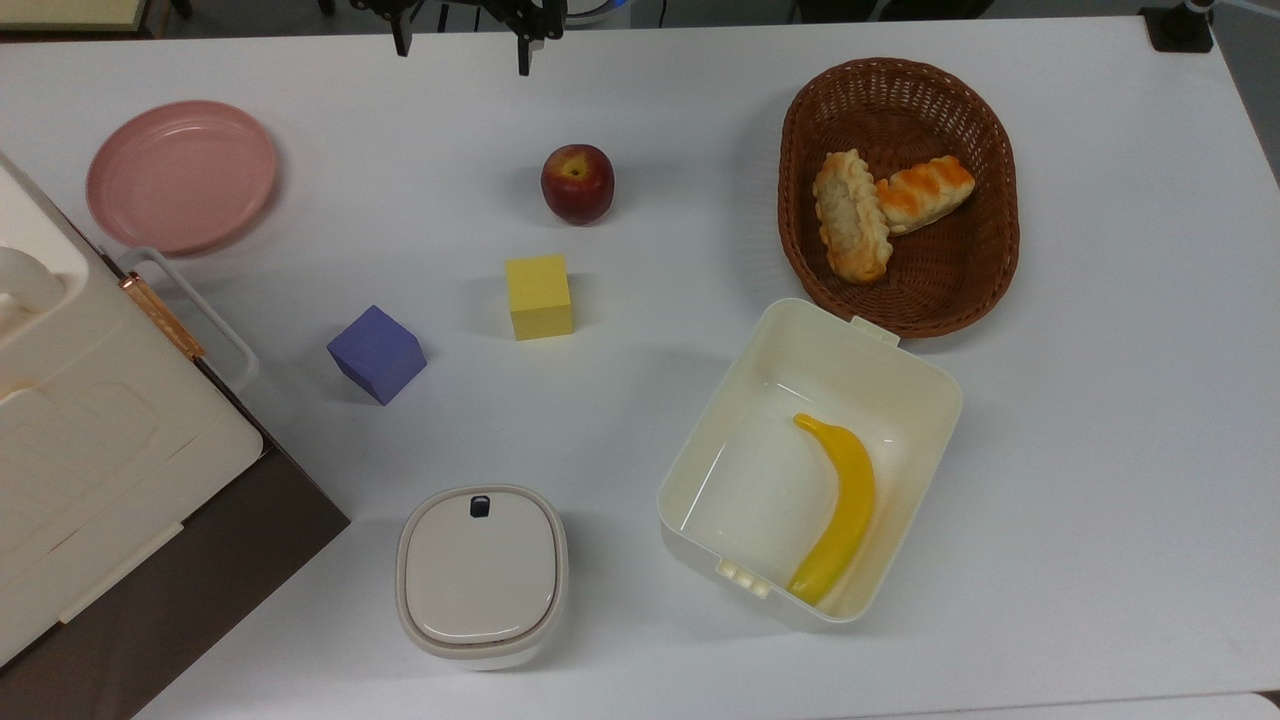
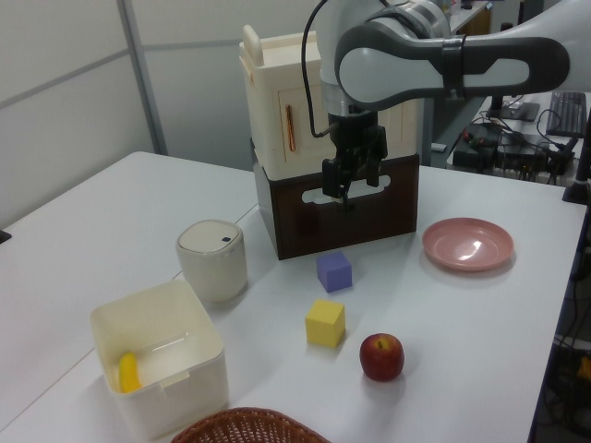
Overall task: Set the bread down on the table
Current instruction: 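Lift the gripper from rest and start moving toward the wicker basket, then move the open gripper over the wicker basket above the bread rolls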
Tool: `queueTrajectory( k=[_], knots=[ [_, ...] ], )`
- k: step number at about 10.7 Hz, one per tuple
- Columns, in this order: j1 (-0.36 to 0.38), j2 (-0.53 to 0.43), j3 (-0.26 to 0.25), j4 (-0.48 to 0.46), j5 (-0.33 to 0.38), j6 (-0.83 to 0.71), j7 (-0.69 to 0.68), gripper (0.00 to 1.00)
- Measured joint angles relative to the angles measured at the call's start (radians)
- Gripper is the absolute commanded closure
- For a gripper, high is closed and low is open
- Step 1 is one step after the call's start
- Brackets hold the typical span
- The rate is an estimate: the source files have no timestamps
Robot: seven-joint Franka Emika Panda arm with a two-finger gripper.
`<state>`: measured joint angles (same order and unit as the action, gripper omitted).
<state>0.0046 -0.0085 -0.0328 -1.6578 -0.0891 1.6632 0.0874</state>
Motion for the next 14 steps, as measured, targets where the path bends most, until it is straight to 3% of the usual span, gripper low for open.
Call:
queueTrajectory(
  k=[9,14],
  knots=[
    [0.007,0.027,0.008,-0.001,0.028,0.000,-0.007,0.00],
    [0.179,0.068,0.018,-0.001,0.057,0.000,0.025,0.00]
  ],
)
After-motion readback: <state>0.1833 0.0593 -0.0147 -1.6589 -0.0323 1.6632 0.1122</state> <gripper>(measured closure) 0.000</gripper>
